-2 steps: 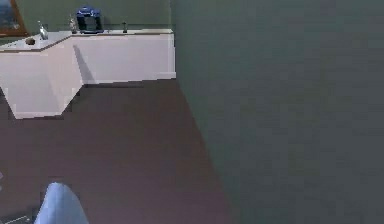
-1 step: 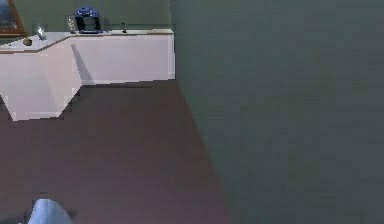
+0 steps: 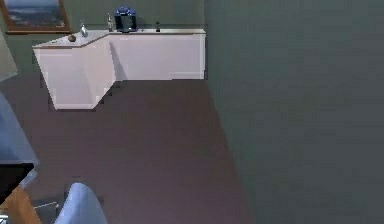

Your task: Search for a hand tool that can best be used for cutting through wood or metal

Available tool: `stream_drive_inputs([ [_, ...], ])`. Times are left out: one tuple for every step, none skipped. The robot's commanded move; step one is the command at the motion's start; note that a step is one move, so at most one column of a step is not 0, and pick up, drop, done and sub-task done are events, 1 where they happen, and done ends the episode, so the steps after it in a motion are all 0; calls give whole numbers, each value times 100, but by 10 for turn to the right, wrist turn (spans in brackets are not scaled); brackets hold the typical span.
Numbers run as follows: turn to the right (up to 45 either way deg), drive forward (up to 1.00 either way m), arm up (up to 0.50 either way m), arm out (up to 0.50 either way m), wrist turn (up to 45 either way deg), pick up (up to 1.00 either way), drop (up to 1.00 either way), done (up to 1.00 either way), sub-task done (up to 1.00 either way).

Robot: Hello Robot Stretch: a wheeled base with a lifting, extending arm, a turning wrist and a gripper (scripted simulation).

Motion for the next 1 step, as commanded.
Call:
stream_drive_inputs([
  [-30, 0, 0, 0, 0, 0, 0, 0, 0],
])
